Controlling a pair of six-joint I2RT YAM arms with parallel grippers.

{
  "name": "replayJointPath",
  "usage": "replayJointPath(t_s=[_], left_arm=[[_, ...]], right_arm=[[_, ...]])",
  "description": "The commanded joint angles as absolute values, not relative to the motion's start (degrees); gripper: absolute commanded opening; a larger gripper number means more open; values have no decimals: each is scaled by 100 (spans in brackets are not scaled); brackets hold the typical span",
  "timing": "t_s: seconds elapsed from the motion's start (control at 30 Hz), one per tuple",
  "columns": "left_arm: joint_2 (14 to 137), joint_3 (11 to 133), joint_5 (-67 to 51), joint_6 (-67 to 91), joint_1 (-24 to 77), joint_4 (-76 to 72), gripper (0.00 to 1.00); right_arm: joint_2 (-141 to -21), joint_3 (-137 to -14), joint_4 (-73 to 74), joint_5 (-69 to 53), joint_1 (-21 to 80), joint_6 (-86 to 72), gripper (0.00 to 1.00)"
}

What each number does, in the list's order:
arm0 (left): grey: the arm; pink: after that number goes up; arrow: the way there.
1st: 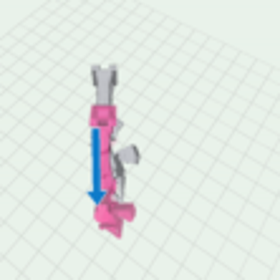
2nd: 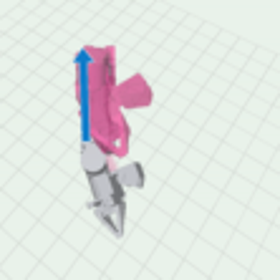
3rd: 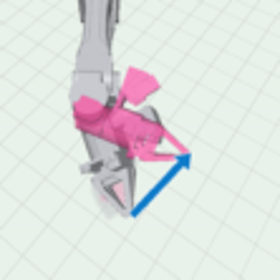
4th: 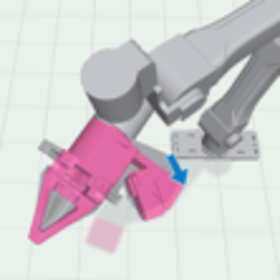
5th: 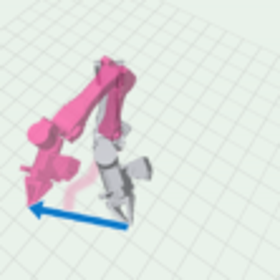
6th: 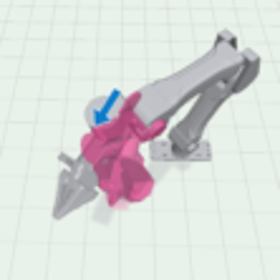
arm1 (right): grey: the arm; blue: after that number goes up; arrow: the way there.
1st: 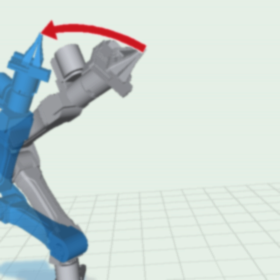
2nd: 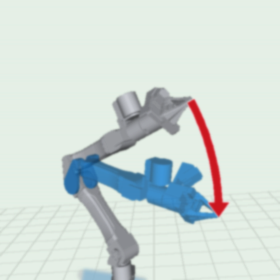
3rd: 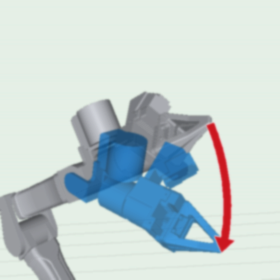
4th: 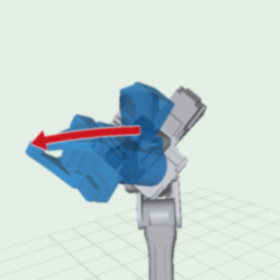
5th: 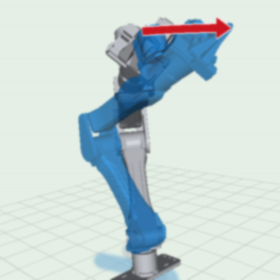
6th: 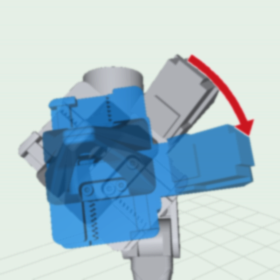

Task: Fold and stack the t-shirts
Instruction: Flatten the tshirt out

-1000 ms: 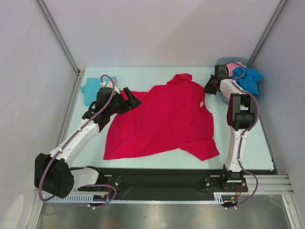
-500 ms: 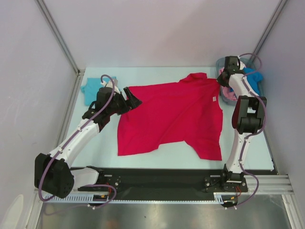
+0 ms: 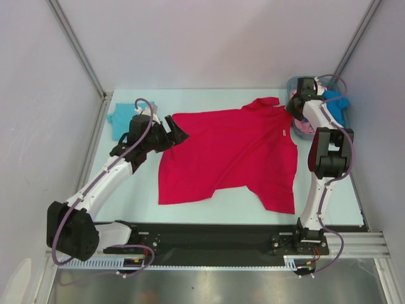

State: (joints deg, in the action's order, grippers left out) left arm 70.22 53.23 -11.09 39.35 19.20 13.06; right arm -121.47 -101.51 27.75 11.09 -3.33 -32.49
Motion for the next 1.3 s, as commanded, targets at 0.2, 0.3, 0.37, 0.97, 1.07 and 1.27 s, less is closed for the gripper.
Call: replayJointPath(t_s=[0.2,0.3,0.37,0.97,1.07,1.27], left_arm=[[8495,5984,-1220,3630,1557,889,100],[9452,6449,-1511,3612,1232,659,100],[9860,6731,-1661,3551,1117,650,100],[11416,8120,-1547,2962,923,773,100],[11750,8375,-1442,2918,897,1019,100],[12339,9559,-976,2426,862,1809,100]], right_arm=[[-10751,-9362,1935,581,290,-3155,50],[-10093,-8827,1698,598,465,-3155,50],[-9784,-8606,1609,685,501,-3129,50],[-8245,-6945,1397,633,1142,-3120,50],[-7825,-6681,1441,651,1221,-3111,49],[-7322,-6451,1652,773,1415,-3050,49]])
